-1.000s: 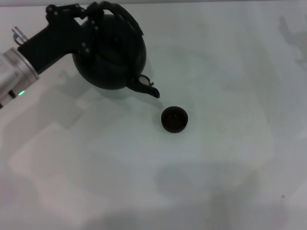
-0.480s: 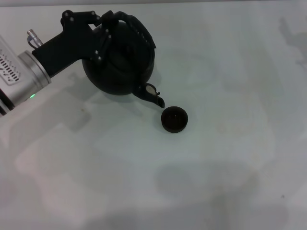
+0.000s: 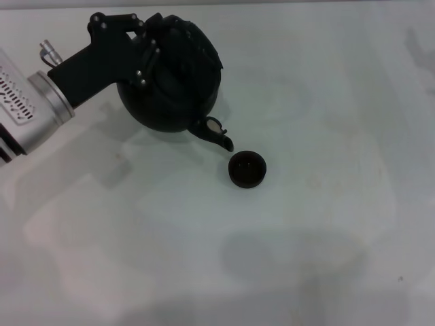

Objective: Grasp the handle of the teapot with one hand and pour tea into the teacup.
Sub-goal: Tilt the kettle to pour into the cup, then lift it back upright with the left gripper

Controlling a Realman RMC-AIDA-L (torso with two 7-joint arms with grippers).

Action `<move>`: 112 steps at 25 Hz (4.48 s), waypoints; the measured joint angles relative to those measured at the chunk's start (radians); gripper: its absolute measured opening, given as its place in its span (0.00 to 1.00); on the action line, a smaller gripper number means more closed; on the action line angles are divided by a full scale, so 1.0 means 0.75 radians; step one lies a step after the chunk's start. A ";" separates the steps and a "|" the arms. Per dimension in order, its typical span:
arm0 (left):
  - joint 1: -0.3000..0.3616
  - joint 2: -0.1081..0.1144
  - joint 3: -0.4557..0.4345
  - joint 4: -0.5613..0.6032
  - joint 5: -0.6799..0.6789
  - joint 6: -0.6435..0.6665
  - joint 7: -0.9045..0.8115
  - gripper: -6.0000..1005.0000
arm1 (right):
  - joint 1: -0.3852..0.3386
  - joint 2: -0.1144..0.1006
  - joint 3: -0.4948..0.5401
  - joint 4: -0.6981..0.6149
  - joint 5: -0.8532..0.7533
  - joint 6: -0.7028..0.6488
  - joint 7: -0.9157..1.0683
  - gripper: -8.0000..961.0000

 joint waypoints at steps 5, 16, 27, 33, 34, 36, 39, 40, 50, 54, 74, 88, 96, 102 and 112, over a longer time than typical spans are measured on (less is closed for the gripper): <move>-0.025 -0.001 0.000 -0.046 -0.001 0.003 0.032 0.11 | -0.006 0.001 -0.006 0.021 -0.007 -0.062 0.009 0.86; -0.047 -0.004 -0.013 -0.114 -0.007 -0.003 0.121 0.10 | -0.007 0.001 -0.011 0.031 -0.014 -0.074 0.003 0.70; -0.061 -0.008 -0.015 -0.213 -0.035 -0.006 0.272 0.10 | -0.007 0.001 -0.011 0.031 -0.011 -0.071 0.008 0.70; -0.065 -0.007 -0.015 -0.210 -0.036 -0.008 0.295 0.10 | -0.007 0.001 -0.005 0.042 -0.008 -0.071 0.007 0.70; -0.067 -0.006 -0.015 -0.210 -0.035 -0.008 0.307 0.10 | -0.007 0.001 -0.004 0.044 -0.007 -0.070 0.007 0.70; -0.071 -0.006 -0.014 -0.211 -0.035 -0.010 0.330 0.10 | -0.007 0.001 -0.004 0.045 -0.006 -0.070 0.006 0.70; -0.078 -0.004 -0.012 -0.210 -0.035 -0.012 0.345 0.10 | -0.007 0.001 -0.002 0.047 -0.006 -0.070 0.006 0.70; -0.080 -0.004 -0.011 -0.208 -0.035 -0.012 0.346 0.10 | -0.007 0.001 -0.002 0.048 -0.006 -0.070 0.007 0.70; -0.096 -0.002 -0.005 -0.205 -0.025 -0.007 0.366 0.10 | -0.009 0.001 0.003 0.049 -0.003 -0.070 0.011 0.70; -0.096 0.001 -0.003 -0.204 -0.023 -0.006 0.367 0.10 | -0.009 0.001 0.003 0.049 -0.001 -0.070 0.011 0.70; -0.105 0.003 -0.002 -0.202 -0.011 -0.010 0.421 0.10 | -0.009 0.001 0.021 0.049 0.001 -0.071 0.016 0.70; -0.097 -0.004 -0.011 -0.223 -0.023 -0.006 0.388 0.10 | -0.009 0.001 0.021 0.050 0.000 -0.067 0.018 0.70; -0.090 -0.004 -0.013 -0.237 -0.035 0.001 0.290 0.10 | -0.009 0.001 0.021 0.054 0.000 -0.064 0.018 0.70; -0.086 -0.005 -0.014 -0.237 -0.037 -0.001 0.238 0.10 | -0.009 0.001 0.019 0.065 0.000 -0.064 0.018 0.70; -0.085 -0.005 -0.057 -0.292 -0.057 -0.004 0.227 0.10 | -0.011 0.001 0.013 0.066 0.000 -0.071 0.025 0.70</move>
